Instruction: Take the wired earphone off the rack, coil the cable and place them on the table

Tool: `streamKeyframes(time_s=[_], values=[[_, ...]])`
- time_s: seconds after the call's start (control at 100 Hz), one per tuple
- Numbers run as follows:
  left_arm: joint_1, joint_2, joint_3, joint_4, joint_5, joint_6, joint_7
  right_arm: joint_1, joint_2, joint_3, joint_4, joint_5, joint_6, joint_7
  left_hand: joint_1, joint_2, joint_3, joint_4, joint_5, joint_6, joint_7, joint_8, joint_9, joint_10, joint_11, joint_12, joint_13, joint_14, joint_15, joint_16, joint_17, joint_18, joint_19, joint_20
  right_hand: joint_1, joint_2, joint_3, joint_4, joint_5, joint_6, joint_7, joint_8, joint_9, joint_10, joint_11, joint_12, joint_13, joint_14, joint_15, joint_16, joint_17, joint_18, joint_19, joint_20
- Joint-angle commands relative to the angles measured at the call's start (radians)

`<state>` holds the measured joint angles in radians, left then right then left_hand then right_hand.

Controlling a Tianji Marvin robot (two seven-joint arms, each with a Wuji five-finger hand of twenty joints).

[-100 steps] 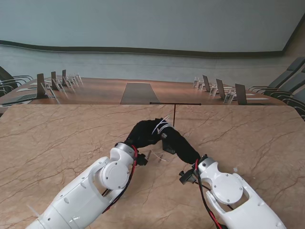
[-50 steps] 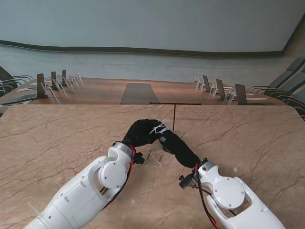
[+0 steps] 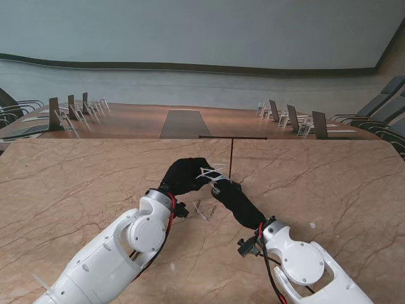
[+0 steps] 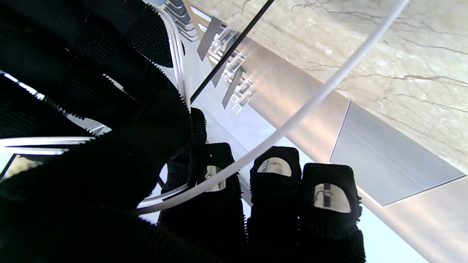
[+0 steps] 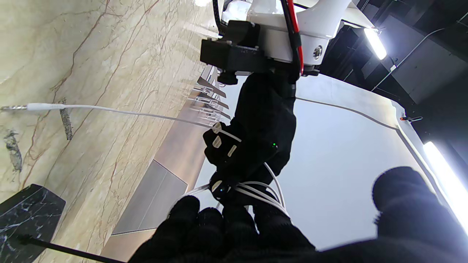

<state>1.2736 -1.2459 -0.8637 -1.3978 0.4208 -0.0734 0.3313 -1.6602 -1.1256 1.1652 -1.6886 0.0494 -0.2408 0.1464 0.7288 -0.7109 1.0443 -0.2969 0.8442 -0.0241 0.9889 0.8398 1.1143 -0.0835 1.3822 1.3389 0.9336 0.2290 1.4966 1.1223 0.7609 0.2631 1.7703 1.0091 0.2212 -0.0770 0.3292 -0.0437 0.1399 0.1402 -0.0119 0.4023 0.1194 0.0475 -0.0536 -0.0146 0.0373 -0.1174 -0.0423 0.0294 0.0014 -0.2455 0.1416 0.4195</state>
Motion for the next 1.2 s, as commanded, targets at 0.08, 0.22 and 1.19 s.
streamKeyframes(time_s=[0.08, 0.22, 1.19], values=[[0.011, 0.007, -0.006, -0.022, -0.001, 0.01, -0.011, -0.011, -0.002, 0.002, 0.007, -0.004, -0.003, -0.009, 0.068, 0.008, 0.113, 0.037, 0.006, -0.019, 0.009, 0.031, 0.012, -0.085, 0.046, 0.022, -0.007, -0.007, 0.018, 0.005, -0.005, -0.003, 0.088, 0.014, -0.003, 0.003, -0.001, -0.014, 0.011, -0.073, 0.002, -0.002, 0.003, -0.011, 0.0, 0.002, 0.038, 0.003, 0.011, 0.007, -0.008, 0.015, 0.031, 0.017], [0.011, 0.009, 0.011, -0.03, -0.009, 0.021, -0.034, 0.012, -0.003, -0.003, 0.016, 0.004, -0.022, -0.009, 0.068, 0.009, 0.114, 0.038, 0.005, -0.019, 0.008, 0.031, 0.012, -0.085, 0.046, 0.022, -0.008, -0.006, 0.017, 0.005, -0.007, -0.003, 0.086, 0.016, 0.0, 0.003, -0.001, -0.013, 0.011, -0.075, 0.003, -0.001, 0.003, -0.01, 0.0, 0.002, 0.038, 0.003, 0.011, 0.007, -0.008, 0.014, 0.031, 0.018], [0.004, 0.015, -0.002, -0.016, 0.025, -0.001, -0.023, -0.066, 0.005, 0.016, -0.016, 0.019, 0.039, 0.021, 0.071, 0.023, 0.094, 0.043, -0.003, -0.031, 0.0, 0.038, -0.008, -0.08, 0.036, 0.031, -0.042, -0.004, -0.006, 0.013, -0.06, -0.005, 0.046, 0.046, 0.02, 0.004, -0.015, -0.012, 0.006, -0.077, -0.003, -0.006, 0.002, 0.0, 0.0, 0.002, 0.037, 0.015, 0.013, 0.02, -0.014, 0.021, 0.043, 0.03]])
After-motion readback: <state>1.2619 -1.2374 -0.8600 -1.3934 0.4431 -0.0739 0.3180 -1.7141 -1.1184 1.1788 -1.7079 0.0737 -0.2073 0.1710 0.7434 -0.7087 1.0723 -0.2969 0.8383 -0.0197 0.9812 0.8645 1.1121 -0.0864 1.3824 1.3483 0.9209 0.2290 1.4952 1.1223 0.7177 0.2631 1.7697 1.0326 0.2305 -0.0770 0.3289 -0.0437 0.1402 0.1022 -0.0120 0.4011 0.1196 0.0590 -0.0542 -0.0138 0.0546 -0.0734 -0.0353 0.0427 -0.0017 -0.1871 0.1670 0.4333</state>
